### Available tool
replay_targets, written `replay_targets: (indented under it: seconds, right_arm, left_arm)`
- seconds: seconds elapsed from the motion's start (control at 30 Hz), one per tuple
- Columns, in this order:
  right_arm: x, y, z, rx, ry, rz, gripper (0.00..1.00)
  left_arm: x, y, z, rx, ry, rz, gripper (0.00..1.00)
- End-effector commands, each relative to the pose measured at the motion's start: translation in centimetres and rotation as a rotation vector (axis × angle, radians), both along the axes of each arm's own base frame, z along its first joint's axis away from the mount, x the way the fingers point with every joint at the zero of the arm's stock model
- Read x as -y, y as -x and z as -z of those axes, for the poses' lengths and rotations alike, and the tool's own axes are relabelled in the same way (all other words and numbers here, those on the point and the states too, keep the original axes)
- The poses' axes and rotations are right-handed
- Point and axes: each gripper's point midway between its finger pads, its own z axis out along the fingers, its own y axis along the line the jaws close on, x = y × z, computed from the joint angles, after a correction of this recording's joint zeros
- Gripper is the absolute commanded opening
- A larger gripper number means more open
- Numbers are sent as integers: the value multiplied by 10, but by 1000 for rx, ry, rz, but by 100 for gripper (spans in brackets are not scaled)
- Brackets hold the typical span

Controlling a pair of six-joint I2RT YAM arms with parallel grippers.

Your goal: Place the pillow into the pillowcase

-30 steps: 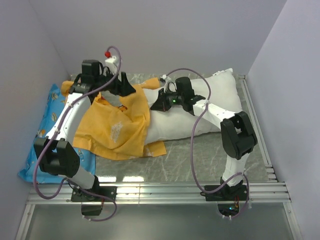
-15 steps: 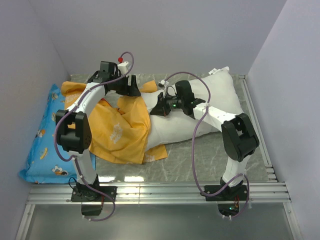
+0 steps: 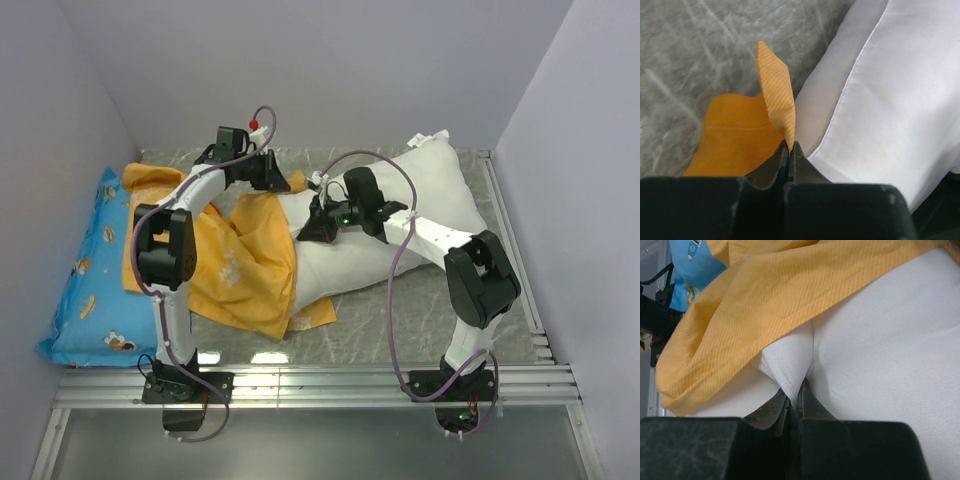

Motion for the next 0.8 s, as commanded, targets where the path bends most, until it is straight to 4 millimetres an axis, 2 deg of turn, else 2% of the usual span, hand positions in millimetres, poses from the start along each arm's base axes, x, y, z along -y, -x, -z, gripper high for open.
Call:
replay_targets:
  seconds: [0.0, 0.1, 0.13, 0.17, 0.2, 0.33, 0.37, 0.47, 0.5, 0.6, 0.63, 0.67, 0.7, 0.73, 0.77]
  right_arm:
    - [7, 48, 32, -153, 91, -103, 0]
    - [1, 52, 30, -144, 84, -136, 0]
    - [-1, 54, 29, -142, 83, -147, 0]
    - [-3, 56, 28, -135, 80, -159, 0]
    - [-7, 60, 26, -130, 78, -176, 0]
    - [-13, 67, 20, -115, 63, -204, 0]
    - [-14, 69, 18, -125, 58, -201, 0]
    - [-13, 65, 16, -111, 53, -173, 0]
    - [-13, 62, 15, -107, 52, -159, 0]
    - [-12, 33, 15, -101, 41, -35, 0]
    - [-13, 18, 11, -83, 27, 9, 0]
    - [-9, -4, 8, -87, 17, 98, 0]
    - [-9, -18, 6, -94, 9, 143, 0]
    - [-12, -36, 3, -94, 0, 178, 0]
    - [-7, -52, 2, -115, -5, 239, 0]
  left_arm:
    - [36, -10, -46, 87, 145, 70, 0]
    - [65, -13, -72, 119, 235, 109, 0]
    - [82, -12, -87, 149, 259, 136, 0]
    - [91, -12, -89, 127, 289, 135, 0]
    - [101, -16, -100, 164, 313, 138, 0]
    - [139, -17, -122, 191, 422, 137, 0]
    - [144, -18, -121, 182, 439, 140, 0]
    - [162, -29, -90, 115, 450, 133, 0]
    - [165, -32, -87, 114, 452, 142, 0]
    - [169, -48, -80, 118, 445, 152, 3]
    - [167, -53, -83, 136, 440, 148, 9]
    - [156, -67, -95, 182, 424, 113, 26]
    - [144, -77, -105, 214, 416, 80, 39]
    - [115, -94, -112, 246, 408, 23, 51]
    - [92, -103, -135, 300, 402, -33, 69]
